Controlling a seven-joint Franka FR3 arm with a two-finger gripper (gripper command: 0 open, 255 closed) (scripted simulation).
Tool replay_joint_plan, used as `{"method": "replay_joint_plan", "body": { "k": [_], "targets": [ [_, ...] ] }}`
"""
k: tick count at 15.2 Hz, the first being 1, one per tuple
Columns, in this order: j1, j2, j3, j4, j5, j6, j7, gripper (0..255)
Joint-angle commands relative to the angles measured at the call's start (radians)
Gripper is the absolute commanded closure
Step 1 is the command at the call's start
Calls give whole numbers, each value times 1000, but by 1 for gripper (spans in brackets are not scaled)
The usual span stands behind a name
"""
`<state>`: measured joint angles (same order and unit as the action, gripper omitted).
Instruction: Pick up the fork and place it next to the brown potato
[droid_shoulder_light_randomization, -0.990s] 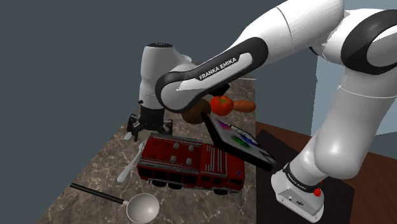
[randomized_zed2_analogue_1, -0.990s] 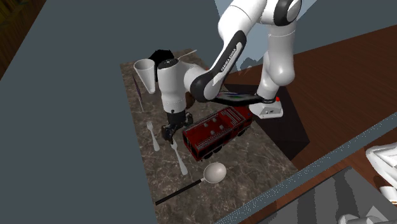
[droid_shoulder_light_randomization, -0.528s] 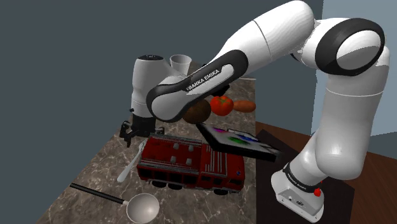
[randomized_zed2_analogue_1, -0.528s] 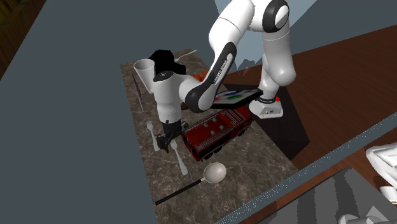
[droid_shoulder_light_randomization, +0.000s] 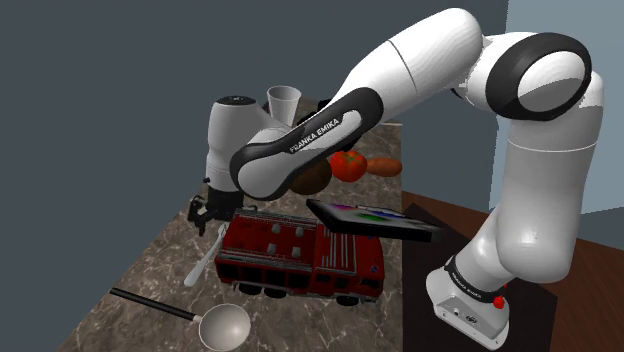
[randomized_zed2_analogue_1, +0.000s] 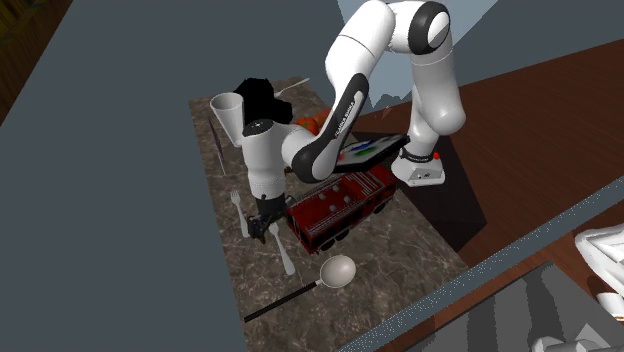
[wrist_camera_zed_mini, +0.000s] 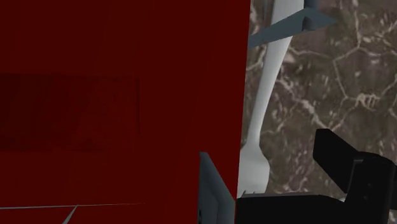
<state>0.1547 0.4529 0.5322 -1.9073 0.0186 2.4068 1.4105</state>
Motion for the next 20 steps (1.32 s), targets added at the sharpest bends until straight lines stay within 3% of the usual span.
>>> {"method": "replay_joint_plan", "body": {
  "k": [1, 2, 3, 12, 20],
  "targets": [
    [2, 1, 2, -1, 1, -1, 0, 0],
    [2, 1, 2, -1, 1, -1, 0, 0],
    [3, 2, 2, 2, 0, -3, 2, 255],
    [2, 1, 2, -1, 1, -1, 0, 255],
    [-16, -63, 22, 27, 30, -88, -3, 255]
  ]
}}
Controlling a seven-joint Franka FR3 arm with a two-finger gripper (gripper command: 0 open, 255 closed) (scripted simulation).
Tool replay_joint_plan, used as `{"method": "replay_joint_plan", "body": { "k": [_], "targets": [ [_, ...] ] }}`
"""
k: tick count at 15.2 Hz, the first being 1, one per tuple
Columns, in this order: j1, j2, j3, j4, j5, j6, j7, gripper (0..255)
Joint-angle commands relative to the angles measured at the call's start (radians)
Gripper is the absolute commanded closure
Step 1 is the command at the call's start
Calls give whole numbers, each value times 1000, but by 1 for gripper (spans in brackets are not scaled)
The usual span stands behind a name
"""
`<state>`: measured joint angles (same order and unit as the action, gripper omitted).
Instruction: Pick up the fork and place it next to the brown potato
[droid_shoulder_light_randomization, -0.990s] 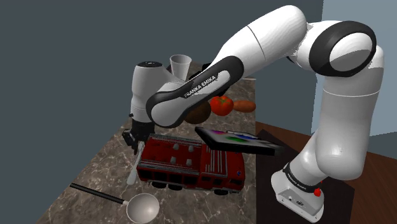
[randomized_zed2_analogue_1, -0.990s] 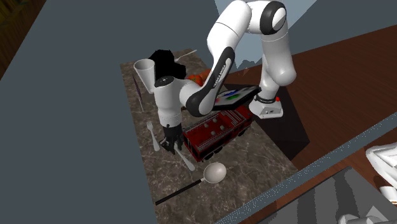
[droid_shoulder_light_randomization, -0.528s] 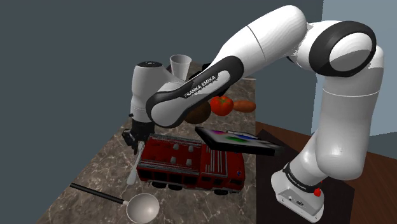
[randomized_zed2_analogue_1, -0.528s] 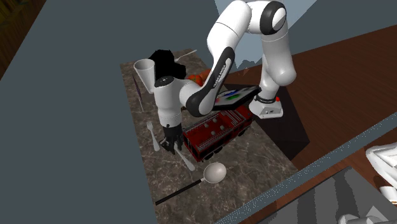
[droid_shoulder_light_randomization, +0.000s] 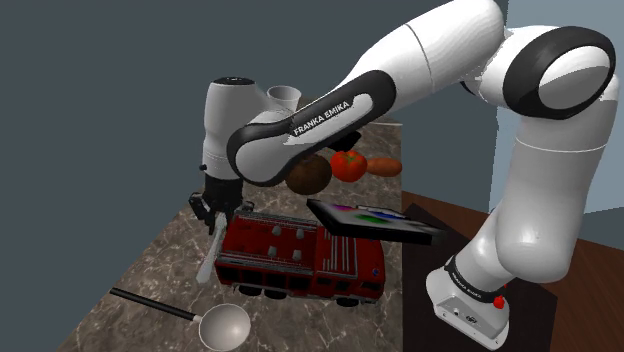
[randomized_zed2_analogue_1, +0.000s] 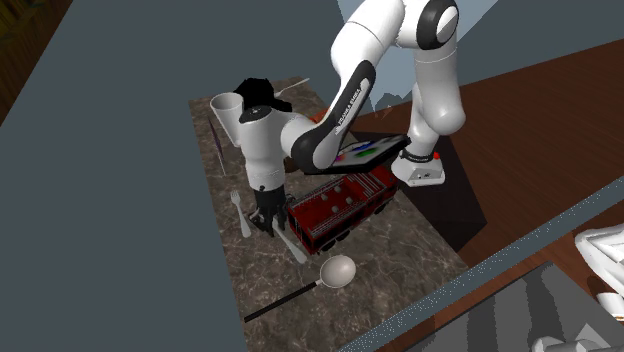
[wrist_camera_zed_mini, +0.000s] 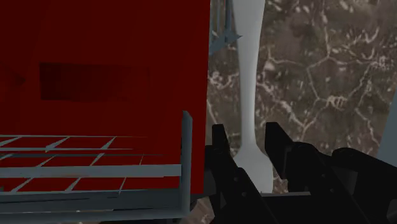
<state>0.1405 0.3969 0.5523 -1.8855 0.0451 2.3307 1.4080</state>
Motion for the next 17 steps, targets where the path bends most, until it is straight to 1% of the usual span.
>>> {"method": "replay_joint_plan", "body": {
  "k": [1, 17],
  "targets": [
    [-4, -15, 4, 9, 7, -23, 0, 255],
    [-25, -110, 27, 111, 48, -209, 5, 255]
  ]
}}
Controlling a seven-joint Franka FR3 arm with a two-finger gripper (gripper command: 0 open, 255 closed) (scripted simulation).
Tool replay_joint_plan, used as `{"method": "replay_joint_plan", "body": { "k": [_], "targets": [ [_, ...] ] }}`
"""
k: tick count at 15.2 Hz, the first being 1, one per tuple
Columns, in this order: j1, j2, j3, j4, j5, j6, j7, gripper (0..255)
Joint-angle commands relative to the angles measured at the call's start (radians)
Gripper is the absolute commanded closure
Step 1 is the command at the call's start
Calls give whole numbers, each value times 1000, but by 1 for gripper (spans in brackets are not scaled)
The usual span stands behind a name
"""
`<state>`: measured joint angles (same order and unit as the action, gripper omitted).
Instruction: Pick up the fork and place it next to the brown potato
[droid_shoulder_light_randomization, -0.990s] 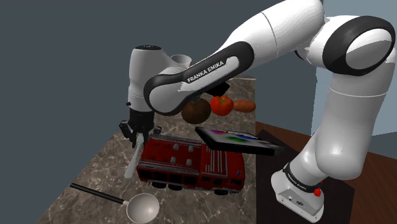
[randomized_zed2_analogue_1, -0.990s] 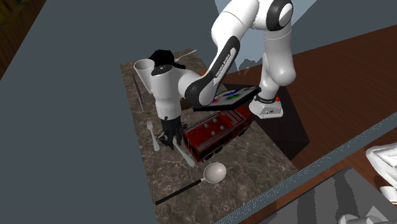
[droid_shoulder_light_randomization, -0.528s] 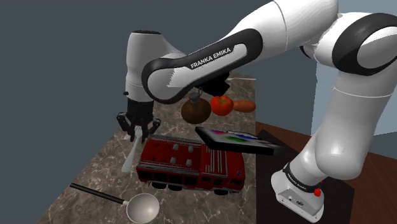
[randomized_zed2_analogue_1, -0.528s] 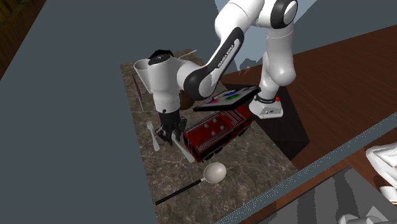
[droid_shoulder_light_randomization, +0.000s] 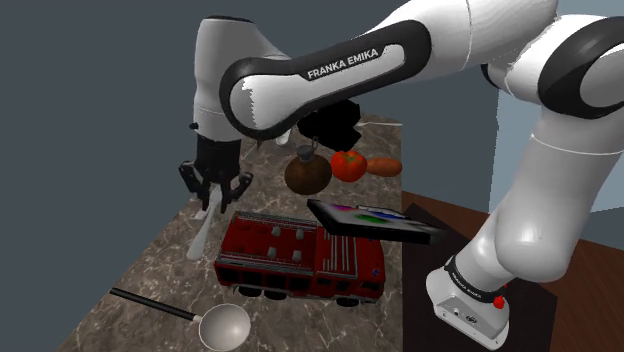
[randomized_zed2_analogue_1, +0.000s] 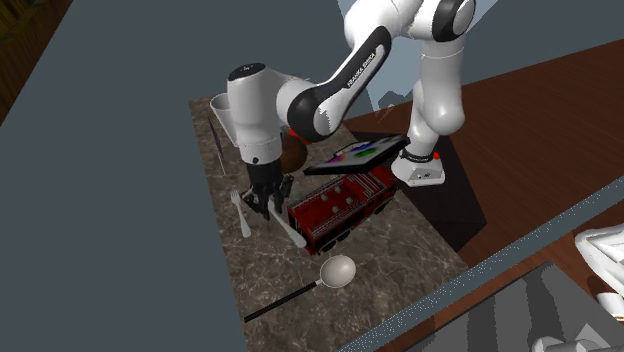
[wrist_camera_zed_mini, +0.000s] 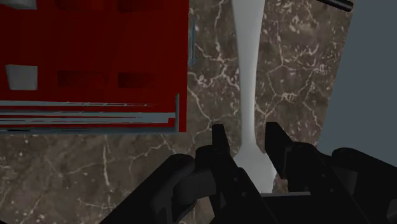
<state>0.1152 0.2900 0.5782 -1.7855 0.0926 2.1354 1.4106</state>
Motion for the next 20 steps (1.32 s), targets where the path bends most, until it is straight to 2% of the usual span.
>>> {"method": "replay_joint_plan", "body": {
  "k": [1, 2, 7, 12, 20],
  "targets": [
    [-1, -7, 2, 20, 2, -26, 3, 255],
    [-1, -9, 2, 22, 3, -29, 3, 255],
    [-105, -144, -13, -128, 102, -23, -146, 255],
    [-182, -259, -56, -244, 182, -40, -299, 255],
    [-276, -387, -162, -368, 243, -92, -523, 255]
  ]
}}
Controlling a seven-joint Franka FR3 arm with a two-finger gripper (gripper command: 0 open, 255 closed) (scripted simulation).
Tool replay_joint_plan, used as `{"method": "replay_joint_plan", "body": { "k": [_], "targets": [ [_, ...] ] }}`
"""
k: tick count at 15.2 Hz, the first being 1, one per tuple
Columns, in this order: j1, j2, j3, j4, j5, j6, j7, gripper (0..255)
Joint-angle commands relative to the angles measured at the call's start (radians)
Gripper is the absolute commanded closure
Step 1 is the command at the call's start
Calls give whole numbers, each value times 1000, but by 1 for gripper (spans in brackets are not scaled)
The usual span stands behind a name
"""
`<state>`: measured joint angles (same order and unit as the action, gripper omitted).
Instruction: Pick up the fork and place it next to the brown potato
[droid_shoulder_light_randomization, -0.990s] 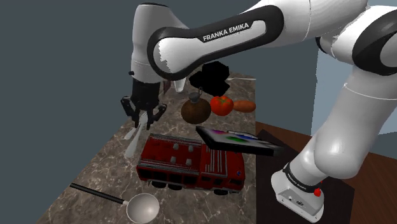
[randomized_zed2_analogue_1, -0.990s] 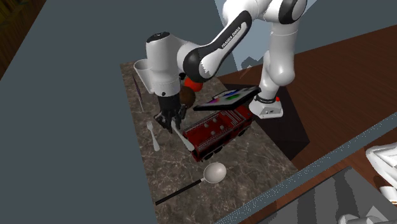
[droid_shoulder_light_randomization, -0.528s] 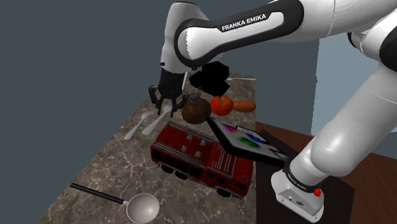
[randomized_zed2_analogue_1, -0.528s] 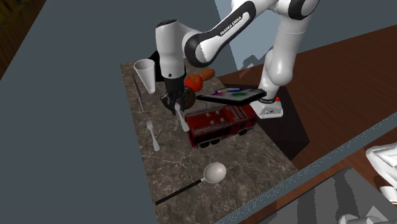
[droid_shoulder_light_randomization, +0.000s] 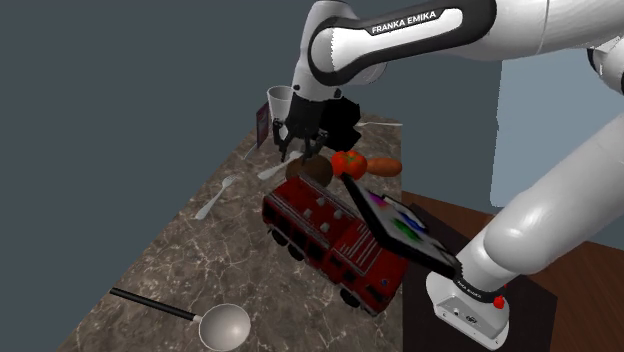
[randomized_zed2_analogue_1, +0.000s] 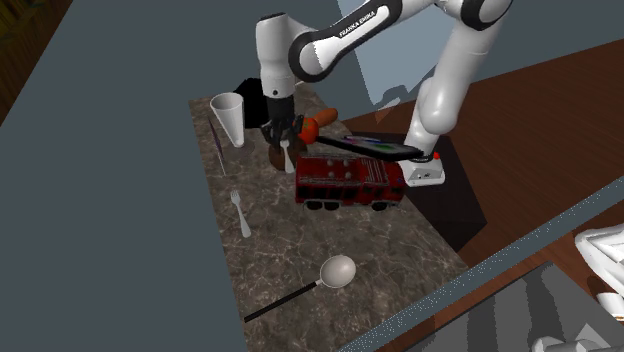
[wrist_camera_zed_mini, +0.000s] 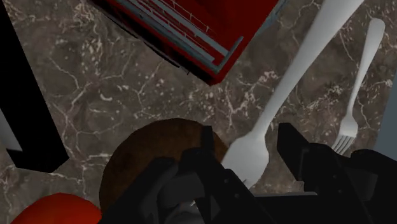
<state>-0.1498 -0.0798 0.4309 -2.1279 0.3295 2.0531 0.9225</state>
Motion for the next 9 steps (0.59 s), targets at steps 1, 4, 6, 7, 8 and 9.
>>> {"method": "replay_joint_plan", "body": {
  "k": [1, 4, 6, 7, 8, 9],
  "targets": [
    [-22, -28, -29, -36, 8, -17, -61, 255],
    [-55, -54, -74, -61, 8, -38, -137, 255],
    [-77, -66, -104, -72, 4, -53, -186, 255],
    [-89, -71, -119, -76, 1, -60, -209, 255],
    [-100, -74, -134, -79, -3, -67, -233, 255],
    [-112, -76, -149, -80, -8, -74, -256, 255]
  ]
}}
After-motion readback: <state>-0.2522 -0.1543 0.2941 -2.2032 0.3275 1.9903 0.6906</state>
